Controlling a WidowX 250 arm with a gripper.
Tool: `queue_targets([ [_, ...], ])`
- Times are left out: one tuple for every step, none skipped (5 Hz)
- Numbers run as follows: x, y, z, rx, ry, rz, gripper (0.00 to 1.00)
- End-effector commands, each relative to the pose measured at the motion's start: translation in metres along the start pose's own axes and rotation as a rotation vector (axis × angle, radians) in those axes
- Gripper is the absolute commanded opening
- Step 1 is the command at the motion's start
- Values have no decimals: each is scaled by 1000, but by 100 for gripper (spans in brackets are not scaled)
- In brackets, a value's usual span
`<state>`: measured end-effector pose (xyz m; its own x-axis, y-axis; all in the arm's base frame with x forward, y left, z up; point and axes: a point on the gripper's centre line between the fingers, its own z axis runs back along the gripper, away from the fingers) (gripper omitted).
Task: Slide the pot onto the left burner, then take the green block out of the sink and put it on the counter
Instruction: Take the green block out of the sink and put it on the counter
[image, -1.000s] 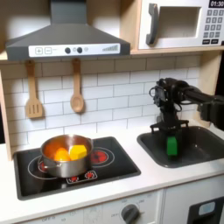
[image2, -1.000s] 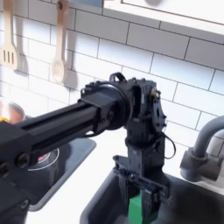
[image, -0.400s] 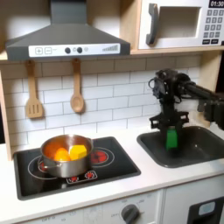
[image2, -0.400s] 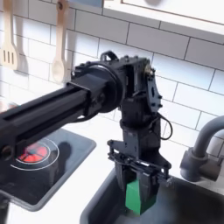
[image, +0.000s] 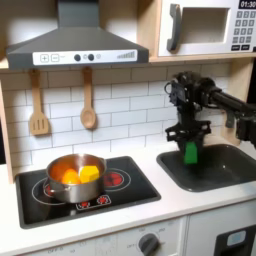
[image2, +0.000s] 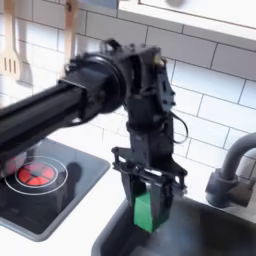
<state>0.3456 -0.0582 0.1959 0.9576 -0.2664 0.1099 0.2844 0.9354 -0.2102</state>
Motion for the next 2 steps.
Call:
queue_targets([
  [0,38,7,62,-48,74,0],
  [-7,59,13,119,-71,113,0],
])
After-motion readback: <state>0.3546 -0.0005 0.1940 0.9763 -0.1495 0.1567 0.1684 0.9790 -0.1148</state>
